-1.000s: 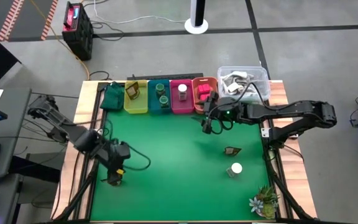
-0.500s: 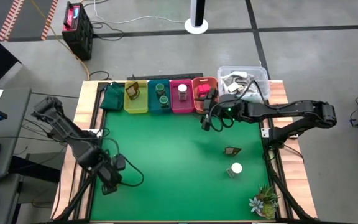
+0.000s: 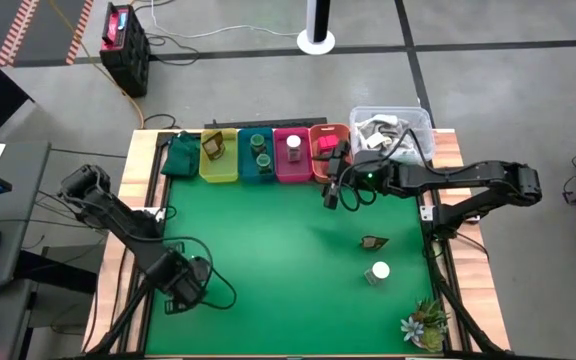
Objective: Sort spices by type
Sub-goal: Put the left orange spice pack into the yellow bin
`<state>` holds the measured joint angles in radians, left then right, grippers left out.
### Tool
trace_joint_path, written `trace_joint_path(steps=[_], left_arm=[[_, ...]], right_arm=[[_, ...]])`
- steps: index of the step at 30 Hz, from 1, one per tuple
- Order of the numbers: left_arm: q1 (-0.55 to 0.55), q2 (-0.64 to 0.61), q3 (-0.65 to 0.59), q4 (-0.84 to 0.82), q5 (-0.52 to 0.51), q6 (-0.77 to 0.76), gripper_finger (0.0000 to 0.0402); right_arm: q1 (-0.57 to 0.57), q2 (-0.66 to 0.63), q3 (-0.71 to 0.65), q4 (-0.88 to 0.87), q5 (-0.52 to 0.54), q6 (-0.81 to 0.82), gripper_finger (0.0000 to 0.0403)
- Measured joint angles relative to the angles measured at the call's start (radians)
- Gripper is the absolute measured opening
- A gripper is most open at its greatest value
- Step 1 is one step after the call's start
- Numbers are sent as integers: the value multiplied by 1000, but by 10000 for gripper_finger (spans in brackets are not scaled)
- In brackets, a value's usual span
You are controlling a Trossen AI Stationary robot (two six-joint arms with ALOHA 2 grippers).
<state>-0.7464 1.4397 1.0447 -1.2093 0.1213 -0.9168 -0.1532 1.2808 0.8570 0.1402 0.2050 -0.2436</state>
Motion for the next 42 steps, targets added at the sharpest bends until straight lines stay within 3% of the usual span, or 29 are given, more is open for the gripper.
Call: trace_joint_path(steps=[2,7,15,21,24,30,36,42], left_arm=[[27,0,0,-10,-23,9,14],[138,-6,0,-42,-150,111,3],[438,-8,14,-43,-337,407,1],[653,-60,90,-77,-553,571,1],[766,-97,144,-80,-613,640,0],[1015,-117,212,50,-588,792,0],[1233,-83,217,179,-489,937,0],[1384,0,217,200,-404,1014,0]], right_arm=[[0,0,0,0,0,10,340],[0,0,0,9,0,19,340],[10,0,0,12,0,18,340],[9,0,0,11,0,26,340],[10,0,0,12,0,28,340],[10,0,0,22,-1,51,340],[20,0,0,21,-2,54,340],[29,0,0,21,-2,53,340]])
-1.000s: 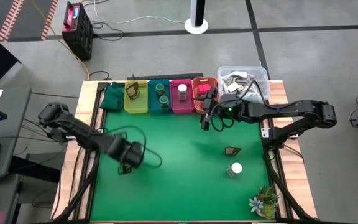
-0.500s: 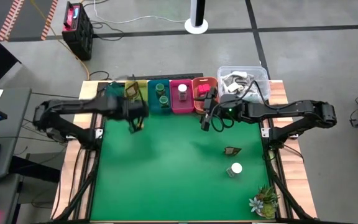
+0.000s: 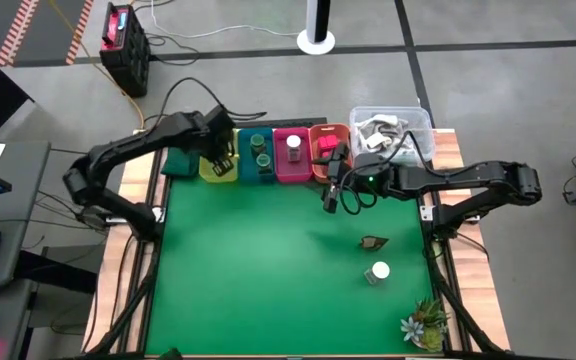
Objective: Sort spices by type
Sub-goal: Put the left orange spice pack into the yellow bin
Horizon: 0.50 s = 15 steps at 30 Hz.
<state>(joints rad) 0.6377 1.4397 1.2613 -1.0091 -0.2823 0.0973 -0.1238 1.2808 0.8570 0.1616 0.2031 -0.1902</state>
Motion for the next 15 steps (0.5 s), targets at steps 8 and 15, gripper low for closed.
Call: trace_joint_path(steps=[8,15], left_arm=[[63,115,0,23,50,63,0],[69,188,0,27,52,94,0]], right_arm=[[-1,0,0,0,0,0,340],[-1,0,0,-6,-1,0,340]])
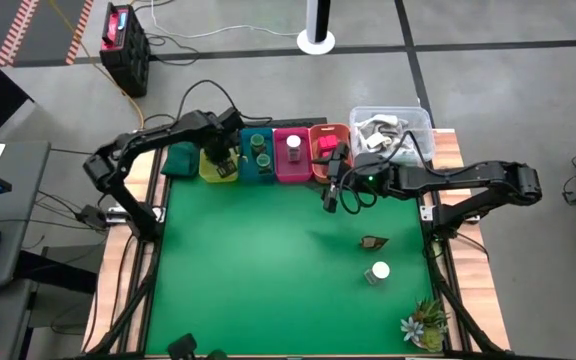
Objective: Sort spices by type
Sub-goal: Put the left orange spice pack into the yellow bin, then put the orange spice pack into the yellow bin
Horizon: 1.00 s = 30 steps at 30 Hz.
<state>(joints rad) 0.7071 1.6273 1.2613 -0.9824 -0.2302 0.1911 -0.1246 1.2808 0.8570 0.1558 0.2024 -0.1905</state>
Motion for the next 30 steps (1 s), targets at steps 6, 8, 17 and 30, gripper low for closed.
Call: trace_joint_path(steps=[6,8,17,30], left_arm=[[0,4,0,6,0,30,4],[0,4,0,6,0,33,17],[-1,-9,0,-1,-18,47,139],[-94,-275,0,124,65,57,190]], right_arm=[[0,0,0,-17,0,0,340],[0,0,0,-17,0,0,340],[0,0,0,-26,0,-10,340],[46,-198,2,-193,42,13,340]])
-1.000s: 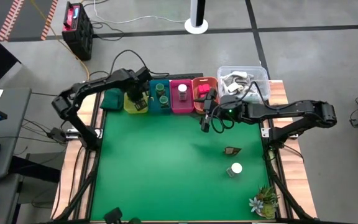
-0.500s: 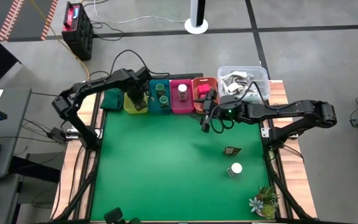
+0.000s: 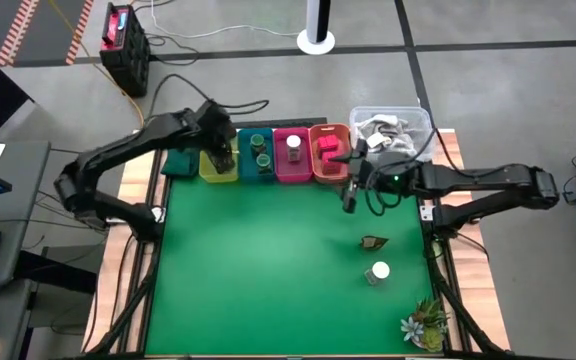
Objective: Sort spices by type
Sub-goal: Put the orange spice pack into the yellow bin
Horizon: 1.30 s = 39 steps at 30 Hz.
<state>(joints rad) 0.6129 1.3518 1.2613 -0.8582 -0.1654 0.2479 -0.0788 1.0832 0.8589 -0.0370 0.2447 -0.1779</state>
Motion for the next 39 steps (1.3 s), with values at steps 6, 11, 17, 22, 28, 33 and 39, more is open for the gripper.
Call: trace_joint_path(steps=[6,11,17,22,28,33,39], left_arm=[[-153,-78,0,101,240,-75,190],[-327,-69,0,137,235,-76,190],[-489,-5,-20,305,160,-46,190],[-541,27,-82,454,147,-24,190],[-536,22,-134,518,138,-39,190],[-528,21,-175,519,134,-68,190],[-527,22,-233,593,123,-78,190]], right_arm=[[65,18,-1,-190,0,74,340],[143,18,47,-520,-1,267,338],[258,18,77,-802,-2,498,319],[345,18,135,-1015,-2,663,311],[455,18,167,-1088,-2,795,311],[550,73,155,-1144,31,897,311],[584,202,117,-1220,30,933,308]])
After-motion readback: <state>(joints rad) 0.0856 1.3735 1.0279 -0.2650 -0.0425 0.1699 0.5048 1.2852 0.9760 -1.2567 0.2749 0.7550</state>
